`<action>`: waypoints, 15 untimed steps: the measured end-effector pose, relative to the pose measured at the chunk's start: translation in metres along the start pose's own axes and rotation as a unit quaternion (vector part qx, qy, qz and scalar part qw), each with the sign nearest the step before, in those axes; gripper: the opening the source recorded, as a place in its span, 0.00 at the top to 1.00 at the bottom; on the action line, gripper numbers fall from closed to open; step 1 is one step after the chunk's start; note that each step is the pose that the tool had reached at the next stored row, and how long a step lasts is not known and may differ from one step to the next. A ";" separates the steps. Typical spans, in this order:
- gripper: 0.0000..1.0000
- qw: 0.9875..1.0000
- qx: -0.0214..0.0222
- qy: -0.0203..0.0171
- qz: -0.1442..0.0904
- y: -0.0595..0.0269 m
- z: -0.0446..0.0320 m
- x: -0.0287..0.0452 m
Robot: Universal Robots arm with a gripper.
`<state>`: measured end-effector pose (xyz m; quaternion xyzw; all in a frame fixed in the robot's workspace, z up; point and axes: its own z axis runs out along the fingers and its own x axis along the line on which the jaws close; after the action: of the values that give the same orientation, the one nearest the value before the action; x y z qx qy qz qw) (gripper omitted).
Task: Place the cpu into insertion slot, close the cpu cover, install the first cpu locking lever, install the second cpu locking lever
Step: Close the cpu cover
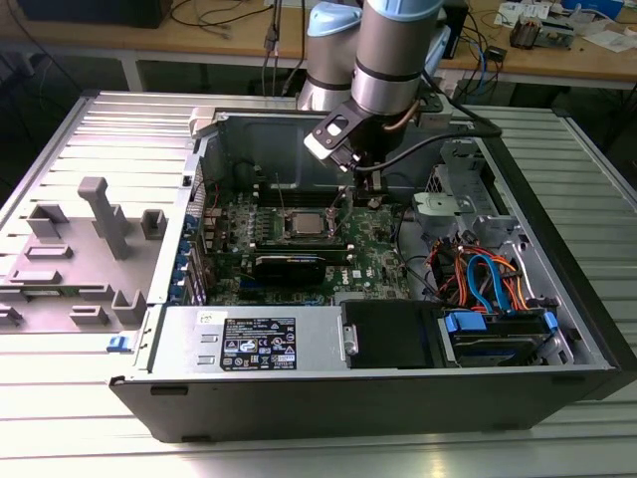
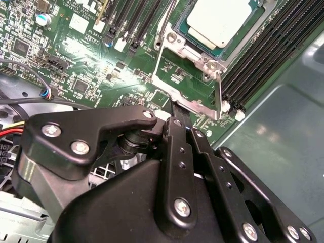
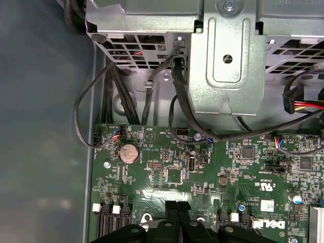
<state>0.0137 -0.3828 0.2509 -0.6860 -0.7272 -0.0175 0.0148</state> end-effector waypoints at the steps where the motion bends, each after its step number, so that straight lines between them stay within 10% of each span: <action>1: 0.89 1.000 0.000 0.000 0.000 -0.0006 0.0001 0.0000; 15: 0.89 1.000 0.000 0.000 0.000 -0.0070 0.0010 0.0004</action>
<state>0.0066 -0.3828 0.2499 -0.6861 -0.7272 -0.0175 0.0147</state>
